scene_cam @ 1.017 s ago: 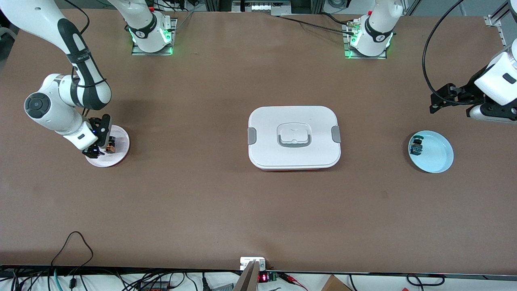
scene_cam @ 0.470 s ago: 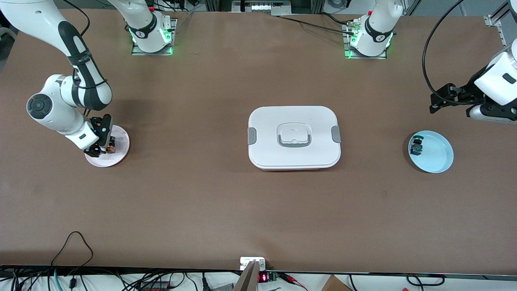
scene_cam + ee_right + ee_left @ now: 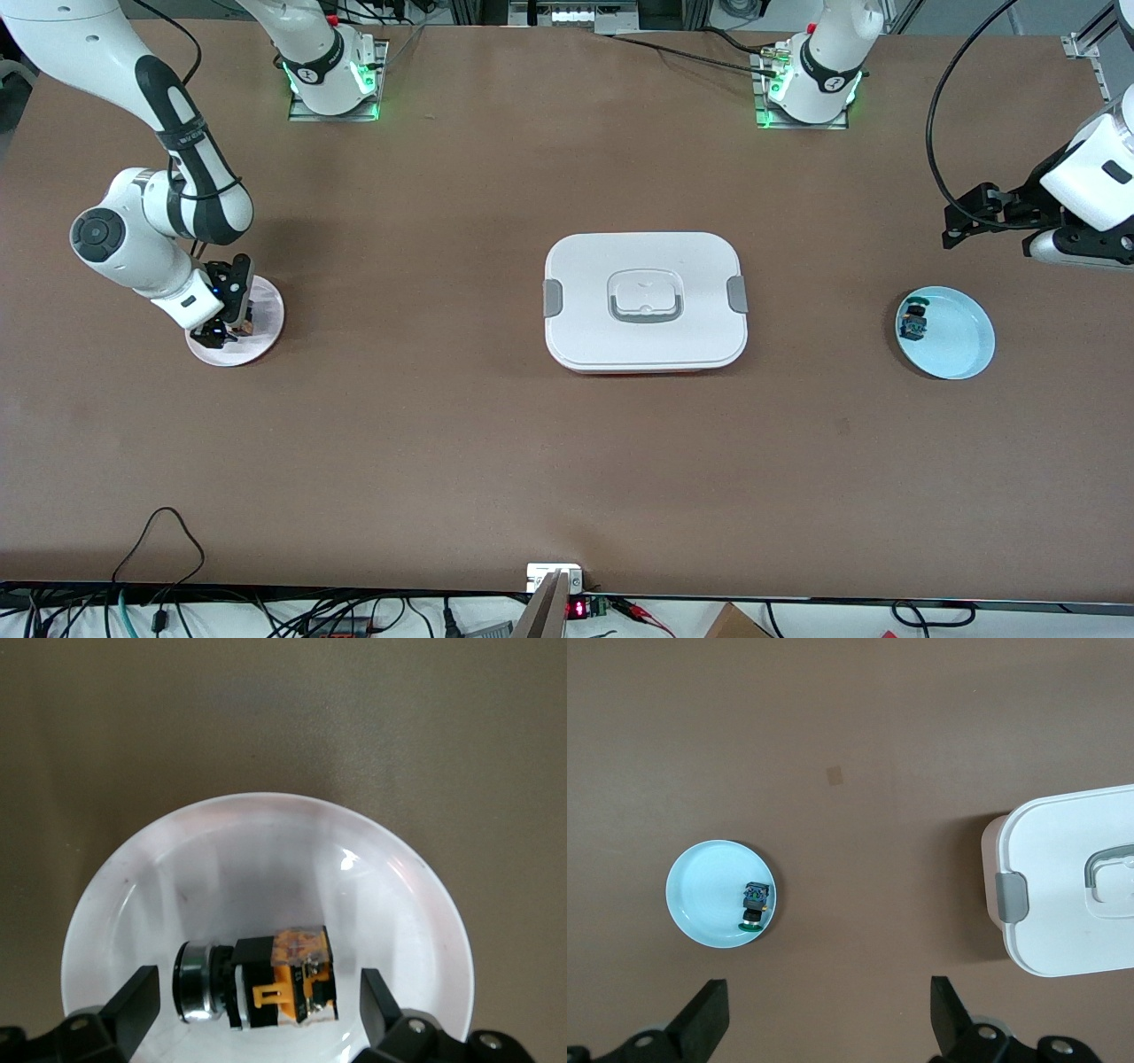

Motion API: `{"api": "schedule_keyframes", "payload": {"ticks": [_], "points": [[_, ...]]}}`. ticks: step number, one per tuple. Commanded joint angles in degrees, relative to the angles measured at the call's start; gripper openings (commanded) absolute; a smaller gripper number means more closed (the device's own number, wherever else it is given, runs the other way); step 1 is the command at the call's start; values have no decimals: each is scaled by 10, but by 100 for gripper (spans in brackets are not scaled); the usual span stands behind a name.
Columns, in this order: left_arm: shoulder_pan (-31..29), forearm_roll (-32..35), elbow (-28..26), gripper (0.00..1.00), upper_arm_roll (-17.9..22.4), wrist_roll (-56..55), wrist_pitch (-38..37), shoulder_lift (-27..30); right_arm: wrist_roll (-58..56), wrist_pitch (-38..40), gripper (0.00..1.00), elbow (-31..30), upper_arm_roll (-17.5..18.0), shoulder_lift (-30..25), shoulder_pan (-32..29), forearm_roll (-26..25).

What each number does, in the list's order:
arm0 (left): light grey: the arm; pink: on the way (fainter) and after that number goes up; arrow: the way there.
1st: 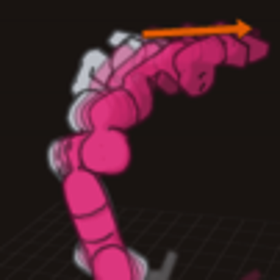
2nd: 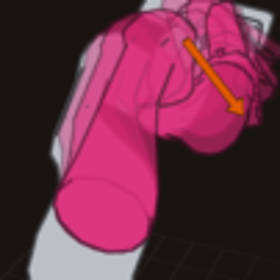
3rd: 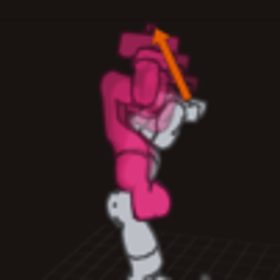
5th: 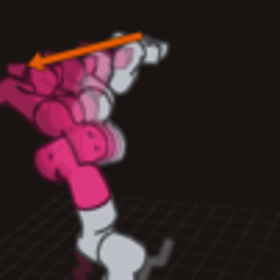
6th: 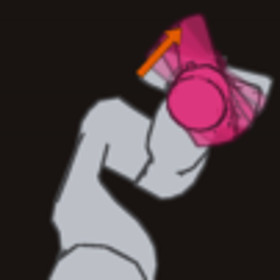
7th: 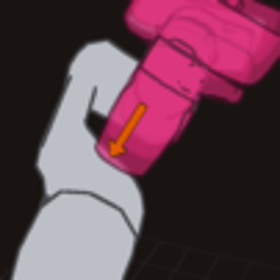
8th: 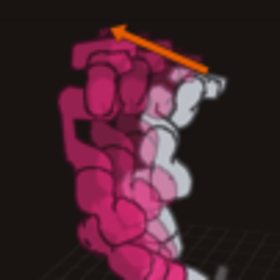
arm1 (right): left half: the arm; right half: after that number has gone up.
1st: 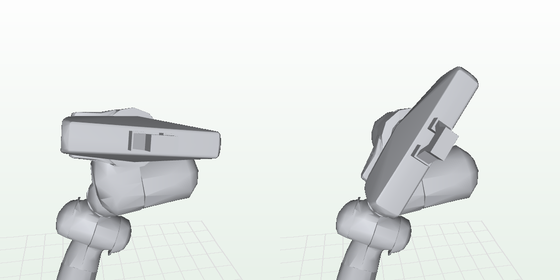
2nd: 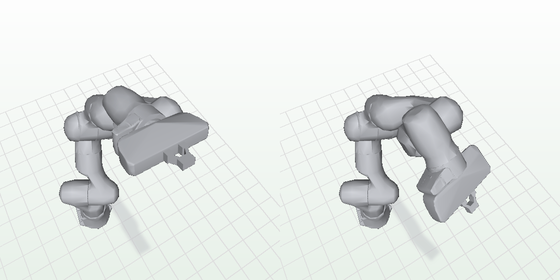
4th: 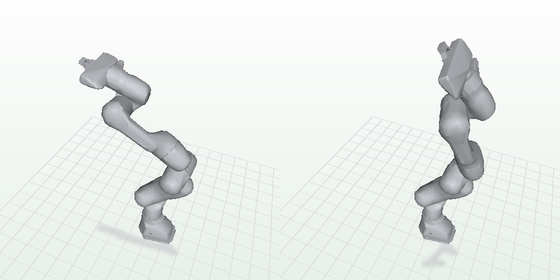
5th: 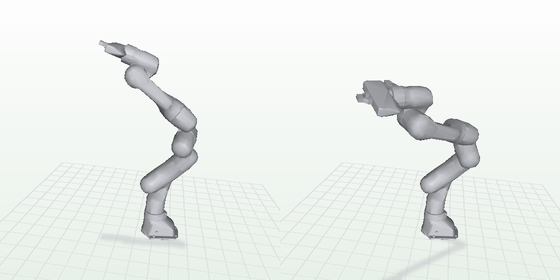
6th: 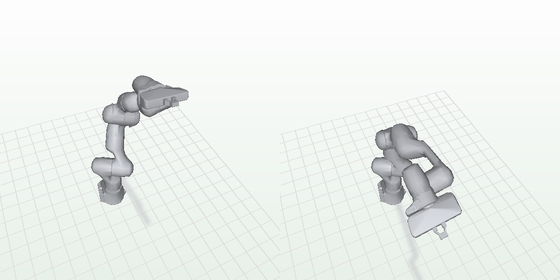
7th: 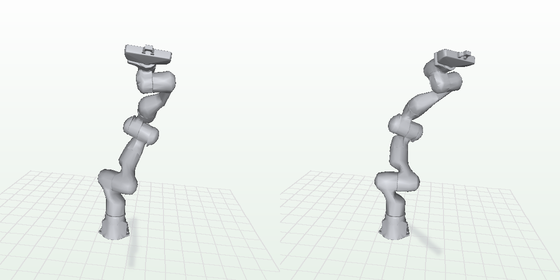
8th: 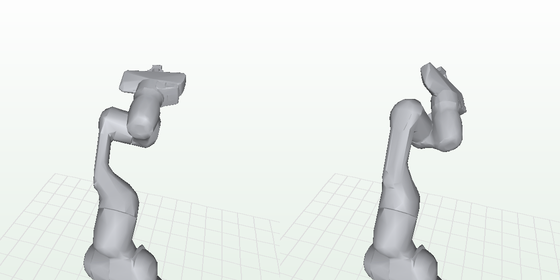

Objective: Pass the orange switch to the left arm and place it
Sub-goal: 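Close the right gripper on the orange switch and lift it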

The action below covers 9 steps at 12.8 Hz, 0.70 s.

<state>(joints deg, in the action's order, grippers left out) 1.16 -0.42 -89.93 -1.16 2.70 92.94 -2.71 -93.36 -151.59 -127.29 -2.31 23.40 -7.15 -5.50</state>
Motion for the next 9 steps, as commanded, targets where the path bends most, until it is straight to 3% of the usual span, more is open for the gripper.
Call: {"api": "schedule_keyframes", "payload": {"ticks": [1,2,4,5,6,8,9], "points": [[4,13,15,100,-1,-6,-9,-6,-14,-11,100,-5,8,0,-9,10],[4,13,15,100,-1,-6,-9,-6,-14,-13,99,-5,8,0,-9,10],[3,13,15,100,-1,-6,-9,-6,-14,-18,78,-6,8,0,-9,10],[4,13,15,100,-1,-6,-8,-6,-14,-19,63,-6,8,0,-9,10],[4,13,15,100,-1,-6,-9,-6,-13,-19,38,-6,9,0,-9,11],[4,13,15,100,-1,-6,-9,-6,-12,-16,8,-5,12,-6,-10,11],[4,13,15,100,-1,-6,-9,-6,-10,-11,1,-5,13,-19,-7,11]]}}
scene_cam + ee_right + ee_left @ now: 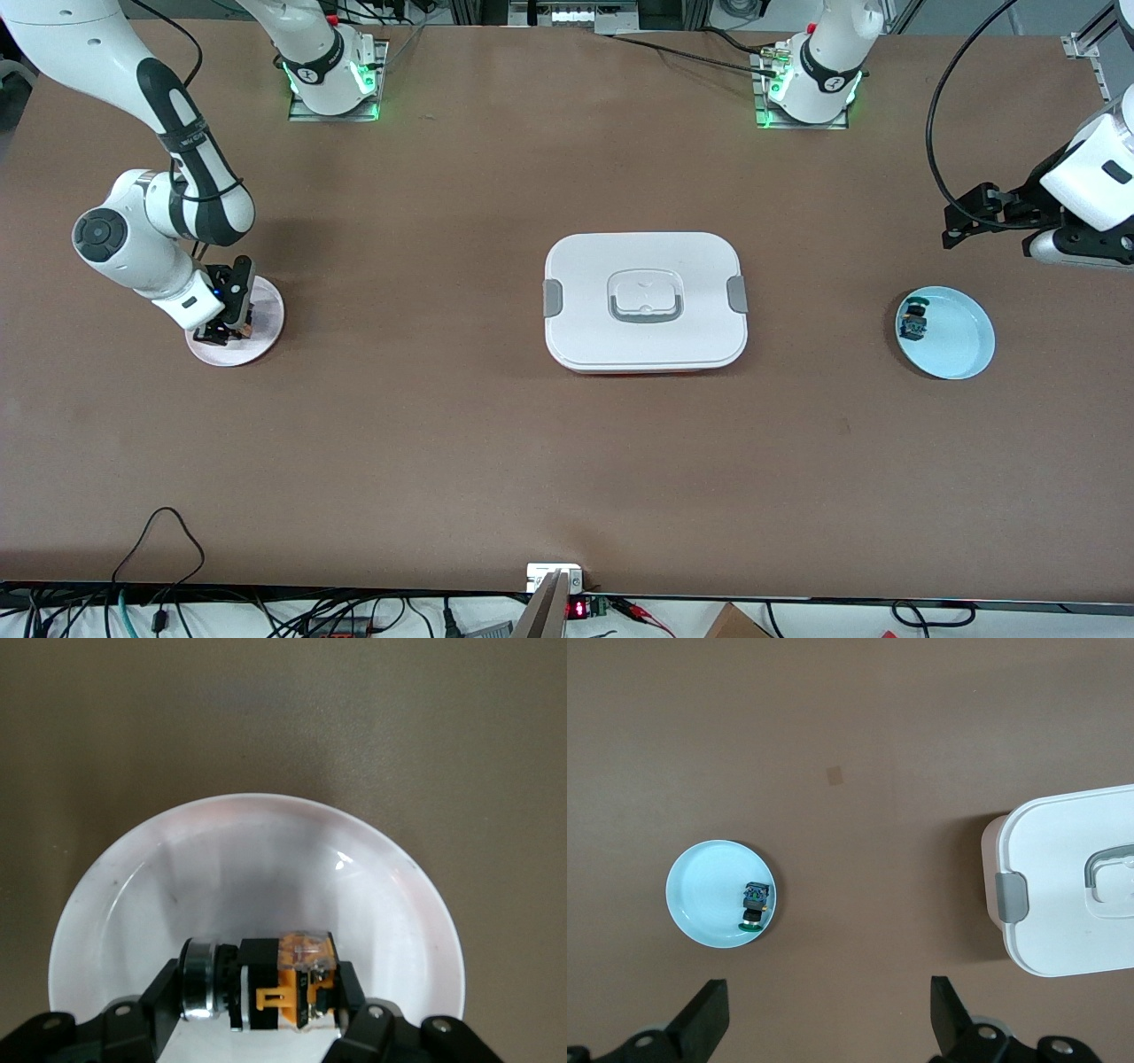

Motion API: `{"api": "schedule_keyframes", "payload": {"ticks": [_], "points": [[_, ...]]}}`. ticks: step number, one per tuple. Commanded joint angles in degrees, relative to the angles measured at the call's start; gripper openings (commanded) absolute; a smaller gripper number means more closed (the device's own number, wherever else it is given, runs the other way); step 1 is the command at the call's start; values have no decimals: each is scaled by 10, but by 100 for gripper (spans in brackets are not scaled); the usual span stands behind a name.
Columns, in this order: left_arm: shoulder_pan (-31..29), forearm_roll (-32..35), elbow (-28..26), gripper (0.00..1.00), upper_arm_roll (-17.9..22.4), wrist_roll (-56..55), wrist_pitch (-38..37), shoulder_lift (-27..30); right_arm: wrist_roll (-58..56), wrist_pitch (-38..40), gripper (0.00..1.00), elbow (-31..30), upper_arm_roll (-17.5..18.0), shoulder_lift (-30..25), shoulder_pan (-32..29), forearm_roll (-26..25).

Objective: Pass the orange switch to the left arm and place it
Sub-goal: 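Close the right gripper on the orange switch and lift it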

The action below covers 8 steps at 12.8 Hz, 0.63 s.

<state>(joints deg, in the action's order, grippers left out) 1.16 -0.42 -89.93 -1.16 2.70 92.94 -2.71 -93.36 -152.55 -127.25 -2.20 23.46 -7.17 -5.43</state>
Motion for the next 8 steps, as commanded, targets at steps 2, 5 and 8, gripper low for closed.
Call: {"api": "schedule_keyframes", "payload": {"ticks": [2,5,8], "points": [[4,13,15,100,-1,-6,-8,-6,-9,56,0,13,29,-46,-7,10],[3,12,15,100,-1,-6,-9,-5,-9,152,0,49,47,-66,-5,55],[3,7,15,100,1,-4,-9,-8,-5,309,0,135,83,-65,-3,163]]}}
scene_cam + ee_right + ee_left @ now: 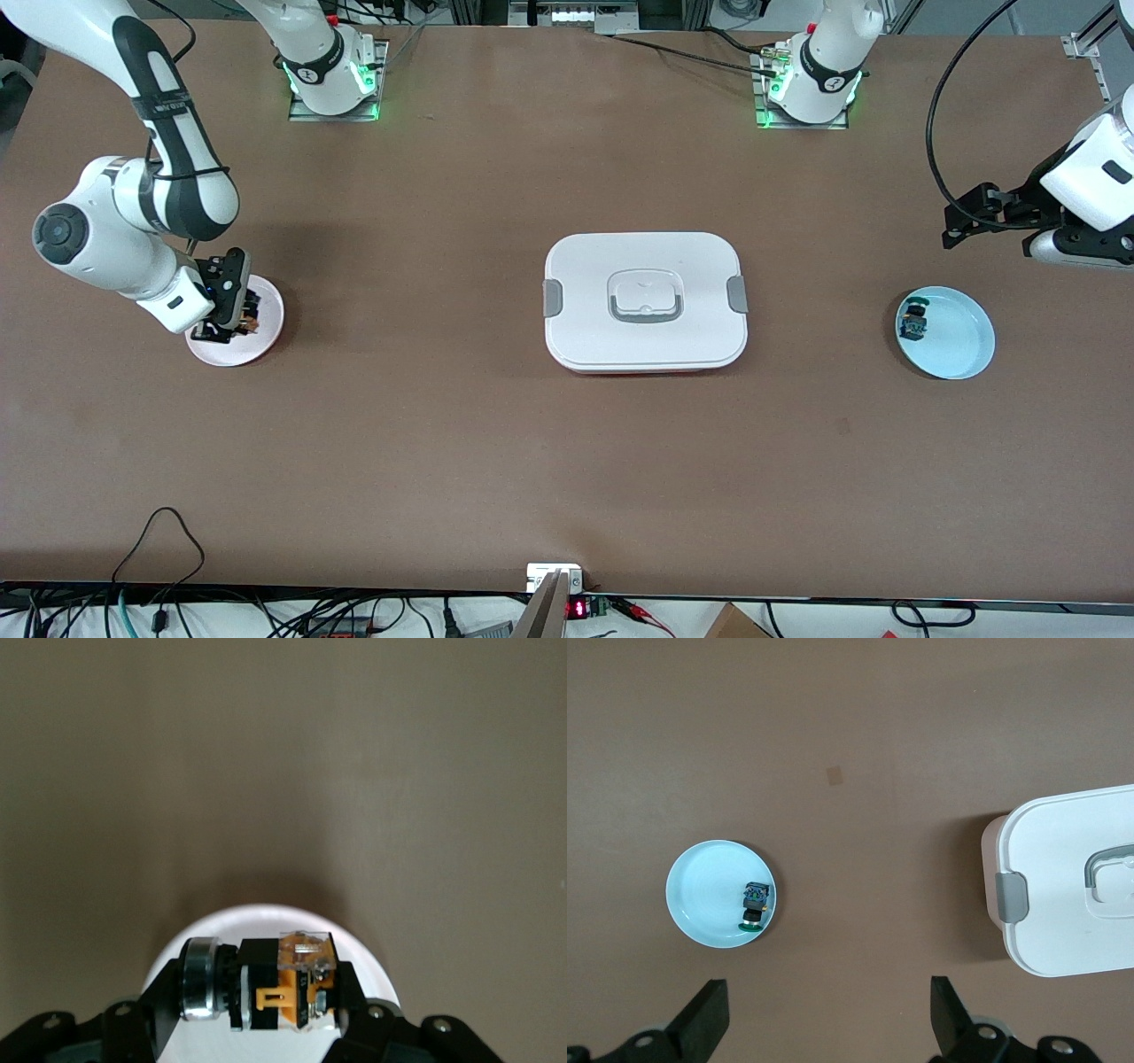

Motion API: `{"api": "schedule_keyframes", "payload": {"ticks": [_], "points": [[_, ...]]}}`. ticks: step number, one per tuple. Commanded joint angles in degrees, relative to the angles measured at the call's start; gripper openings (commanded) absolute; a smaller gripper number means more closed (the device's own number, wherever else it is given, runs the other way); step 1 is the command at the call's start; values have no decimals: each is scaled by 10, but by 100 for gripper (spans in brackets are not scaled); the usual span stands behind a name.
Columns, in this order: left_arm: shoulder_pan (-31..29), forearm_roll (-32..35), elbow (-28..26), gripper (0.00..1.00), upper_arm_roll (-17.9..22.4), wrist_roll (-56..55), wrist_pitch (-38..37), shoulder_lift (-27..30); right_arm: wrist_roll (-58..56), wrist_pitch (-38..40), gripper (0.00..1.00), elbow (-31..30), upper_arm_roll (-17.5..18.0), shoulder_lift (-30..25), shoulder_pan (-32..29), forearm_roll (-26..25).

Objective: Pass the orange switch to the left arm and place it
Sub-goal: 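Close the right gripper on the orange switch and lift it, then carry the switch over the box with the right gripper while the left gripper approaches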

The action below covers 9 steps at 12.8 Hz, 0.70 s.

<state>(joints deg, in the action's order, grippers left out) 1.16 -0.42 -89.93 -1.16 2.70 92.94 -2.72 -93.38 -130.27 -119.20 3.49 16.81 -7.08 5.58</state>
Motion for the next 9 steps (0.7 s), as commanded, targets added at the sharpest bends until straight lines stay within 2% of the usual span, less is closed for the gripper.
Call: {"api": "schedule_keyframes", "payload": {"ticks": [1,3,6,7,9], "points": [[3,5,15,100,1,-5,-9,-18,4,136,0,80,36,1,-4,107],[0,-16,14,100,1,-3,-21,-21,32,193,0,118,66,1,-2,165],[16,-55,13,100,-1,-1,-120,-38,91,233,0,153,127,0,-1,251],[21,-86,13,100,-2,0,-182,-45,94,232,0,157,155,1,-2,285],[21,-161,10,100,-12,-3,-220,-53,87,212,0,159,193,1,0,407]]}}
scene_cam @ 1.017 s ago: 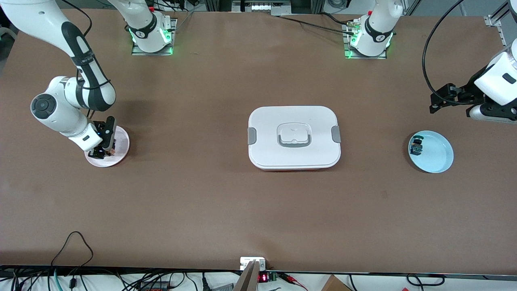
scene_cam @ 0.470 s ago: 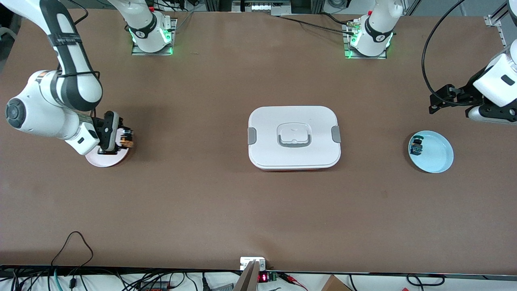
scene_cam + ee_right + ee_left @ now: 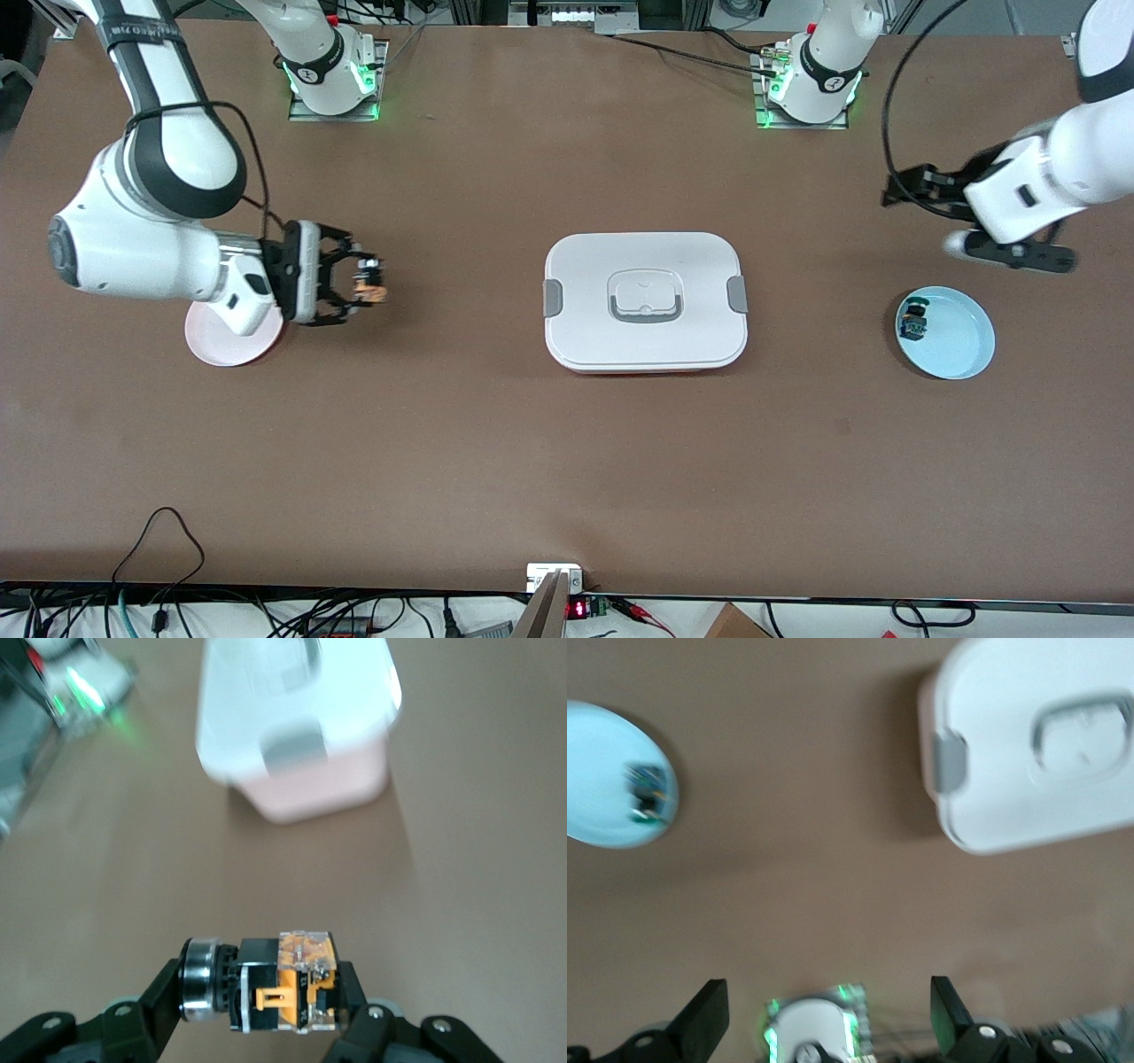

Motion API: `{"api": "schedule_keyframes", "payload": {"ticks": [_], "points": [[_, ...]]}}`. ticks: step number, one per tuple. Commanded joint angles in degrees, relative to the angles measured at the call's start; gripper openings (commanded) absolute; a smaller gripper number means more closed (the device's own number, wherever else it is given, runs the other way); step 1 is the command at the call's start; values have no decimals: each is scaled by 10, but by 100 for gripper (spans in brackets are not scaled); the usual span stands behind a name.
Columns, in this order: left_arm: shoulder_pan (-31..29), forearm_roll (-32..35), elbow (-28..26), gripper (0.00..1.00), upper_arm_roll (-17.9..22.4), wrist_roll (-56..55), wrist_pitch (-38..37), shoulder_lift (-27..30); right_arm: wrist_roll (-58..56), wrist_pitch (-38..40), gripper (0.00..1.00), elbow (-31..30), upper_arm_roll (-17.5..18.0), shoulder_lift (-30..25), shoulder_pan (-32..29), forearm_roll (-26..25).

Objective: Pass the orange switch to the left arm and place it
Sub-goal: 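Carry the switch over the box with the right gripper while the left gripper approaches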

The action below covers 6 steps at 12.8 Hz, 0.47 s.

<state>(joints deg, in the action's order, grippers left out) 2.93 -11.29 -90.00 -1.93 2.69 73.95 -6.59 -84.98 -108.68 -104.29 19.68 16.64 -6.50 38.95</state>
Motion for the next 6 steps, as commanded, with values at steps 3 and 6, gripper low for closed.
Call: {"api": "schedule_keyframes", "payload": {"ticks": [3,6], "points": [[-5,-243,-7,100,-4,-3,-29,-26,8,-91,0,42,109,1,-4,189],[-6,-416,-52,100,-4,6,14,-37,2,-211,0,48,152,3,32,330]]}}
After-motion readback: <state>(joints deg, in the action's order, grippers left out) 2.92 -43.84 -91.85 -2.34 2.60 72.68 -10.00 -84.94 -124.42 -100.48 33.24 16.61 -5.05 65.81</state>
